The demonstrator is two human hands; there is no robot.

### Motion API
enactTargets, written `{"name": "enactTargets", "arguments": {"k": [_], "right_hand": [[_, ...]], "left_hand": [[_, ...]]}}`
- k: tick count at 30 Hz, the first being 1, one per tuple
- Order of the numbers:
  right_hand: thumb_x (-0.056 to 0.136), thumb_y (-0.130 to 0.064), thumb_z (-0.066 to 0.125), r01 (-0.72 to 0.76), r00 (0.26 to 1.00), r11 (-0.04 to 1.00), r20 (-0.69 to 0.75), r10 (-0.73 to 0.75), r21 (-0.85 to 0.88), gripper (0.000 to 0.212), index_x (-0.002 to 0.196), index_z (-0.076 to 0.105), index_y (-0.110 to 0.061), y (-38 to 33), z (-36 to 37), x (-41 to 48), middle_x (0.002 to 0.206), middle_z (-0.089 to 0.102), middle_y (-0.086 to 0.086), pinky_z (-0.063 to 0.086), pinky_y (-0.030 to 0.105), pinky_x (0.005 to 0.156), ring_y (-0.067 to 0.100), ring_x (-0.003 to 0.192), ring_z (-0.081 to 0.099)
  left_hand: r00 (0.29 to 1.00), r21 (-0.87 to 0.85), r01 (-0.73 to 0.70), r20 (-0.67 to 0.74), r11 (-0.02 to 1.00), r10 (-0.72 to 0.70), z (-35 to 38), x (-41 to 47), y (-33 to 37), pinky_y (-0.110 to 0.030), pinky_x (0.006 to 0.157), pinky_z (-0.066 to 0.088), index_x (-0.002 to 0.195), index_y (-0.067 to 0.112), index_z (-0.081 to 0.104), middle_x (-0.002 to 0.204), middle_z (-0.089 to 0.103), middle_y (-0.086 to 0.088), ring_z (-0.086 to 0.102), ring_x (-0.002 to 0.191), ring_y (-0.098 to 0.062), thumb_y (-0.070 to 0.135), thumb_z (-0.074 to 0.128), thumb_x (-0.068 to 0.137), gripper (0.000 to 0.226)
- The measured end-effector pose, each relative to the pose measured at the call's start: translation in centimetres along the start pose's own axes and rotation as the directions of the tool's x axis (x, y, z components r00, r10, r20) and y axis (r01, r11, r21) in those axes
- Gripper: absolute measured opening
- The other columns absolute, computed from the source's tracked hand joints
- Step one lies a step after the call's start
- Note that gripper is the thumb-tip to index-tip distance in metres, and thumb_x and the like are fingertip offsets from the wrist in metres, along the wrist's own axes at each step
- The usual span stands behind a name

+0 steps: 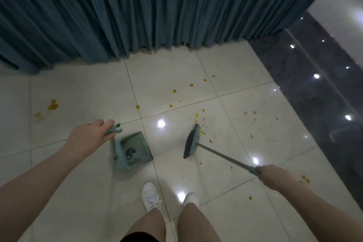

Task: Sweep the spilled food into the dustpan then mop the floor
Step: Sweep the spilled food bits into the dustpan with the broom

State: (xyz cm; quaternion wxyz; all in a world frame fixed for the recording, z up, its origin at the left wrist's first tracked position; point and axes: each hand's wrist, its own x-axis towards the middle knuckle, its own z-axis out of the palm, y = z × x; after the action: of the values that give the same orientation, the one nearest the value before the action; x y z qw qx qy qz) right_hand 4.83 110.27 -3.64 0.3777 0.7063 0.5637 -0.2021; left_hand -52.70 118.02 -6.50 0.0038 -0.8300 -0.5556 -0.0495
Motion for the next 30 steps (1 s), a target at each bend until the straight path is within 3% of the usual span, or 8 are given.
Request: {"name": "enactTargets", "arguments": {"k": [3,6,9,11,15,22,27,30], "right_hand": [[0.098,-0.042,0.041,0.001,1.000,0.997,-0.024,0.001,0.080,0.021,0.093,0.059,-0.031,1.0,0.0,-1.1,0.078,0.061,-0.011,0.055,0.024,0.067,0.007,0.071,0.063],[0.099,-0.045,0.044,0.033,0.999,0.986,-0.039,-0.027,0.166,0.024,0.101,0.064,-0.032,1.0,-1.9,-2.8,0.074,0.060,-0.011,0.046,0.017,0.051,0.004,0.062,0.059],[0.100,-0.039,0.047,0.021,1.000,0.954,0.005,-0.023,0.300,0.028,0.123,0.061,-0.028,1.0,-3.9,-3.3,0.071,0.056,-0.010,0.039,0.016,0.042,0.005,0.052,0.051],[0.099,-0.044,0.048,0.005,1.000,0.896,0.020,-0.016,0.443,0.035,0.127,0.060,-0.027,0.8,-4.9,-2.4,0.067,0.055,-0.004,0.041,0.019,0.040,0.009,0.047,0.049],[0.095,-0.054,0.050,0.028,0.999,0.750,-0.034,-0.007,0.661,0.043,0.123,0.063,-0.023,-1.3,-7.5,1.7,0.059,0.051,0.004,0.036,0.019,0.036,0.016,0.039,0.043],[0.099,-0.042,0.044,0.075,0.997,0.549,-0.081,-0.015,0.832,0.043,0.104,0.066,-0.005,-6.8,-11.3,10.8,0.062,0.052,0.010,0.043,0.025,0.042,0.024,0.047,0.050],[0.099,-0.033,0.042,0.012,1.000,0.543,-0.015,0.000,0.840,0.037,0.110,0.066,-0.007,-8.6,-12.0,17.3,0.081,0.058,0.012,0.052,0.031,0.061,0.027,0.069,0.058],[0.102,-0.031,0.039,-0.020,0.999,0.621,0.035,-0.012,0.784,0.036,0.108,0.063,-0.006,-7.9,-11.7,18.8,0.077,0.059,0.009,0.041,0.017,0.044,0.021,0.055,0.055]], "left_hand": [[1.000,0.003,-0.018,0.000,1.000,0.018,0.3,1.1,0.5,-0.030,0.036,0.043,0.096,0.021,0.049,0.067,0.057,-0.007,0.058,0.043,-0.030,0.055,0.051,0.086,0.035],[0.999,0.031,-0.043,0.021,0.999,0.043,0.6,2.1,1.0,-0.030,0.038,0.042,0.097,0.023,0.051,0.070,0.057,-0.004,0.060,0.046,-0.029,0.060,0.042,0.086,0.040],[0.999,0.014,-0.040,0.029,0.999,0.040,0.5,2.9,2.0,-0.028,0.036,0.041,0.096,0.022,0.050,0.069,0.056,-0.004,0.060,0.046,-0.029,0.052,0.063,0.085,0.034],[0.999,-0.003,-0.042,0.023,0.999,0.042,0.2,3.5,2.8,-0.025,0.037,0.036,0.095,0.022,0.050,0.068,0.055,-0.003,0.058,0.043,-0.028,0.058,0.049,0.087,0.036],[1.000,-0.024,-0.024,0.005,0.999,0.024,0.0,4.6,4.2,-0.021,0.038,0.030,0.096,0.022,0.049,0.067,0.054,-0.002,0.055,0.040,-0.028,0.067,0.025,0.087,0.053],[0.999,-0.004,0.031,0.018,1.000,-0.031,0.1,7.3,6.7,-0.028,0.037,0.040,0.102,0.023,0.050,0.074,0.058,-0.003,0.059,0.047,-0.030,0.060,0.033,0.085,0.045],[0.998,0.037,0.049,0.031,0.998,-0.050,-0.1,10.1,9.1,-0.020,0.040,0.025,0.100,0.021,0.054,0.072,0.058,-0.001,0.058,0.044,-0.028,0.068,0.015,0.091,0.062],[0.997,0.058,0.027,0.070,0.998,-0.031,0.1,12.1,10.1,-0.020,0.041,0.023,0.100,0.021,0.054,0.073,0.059,-0.002,0.058,0.045,-0.029,0.068,0.016,0.091,0.062]]}}
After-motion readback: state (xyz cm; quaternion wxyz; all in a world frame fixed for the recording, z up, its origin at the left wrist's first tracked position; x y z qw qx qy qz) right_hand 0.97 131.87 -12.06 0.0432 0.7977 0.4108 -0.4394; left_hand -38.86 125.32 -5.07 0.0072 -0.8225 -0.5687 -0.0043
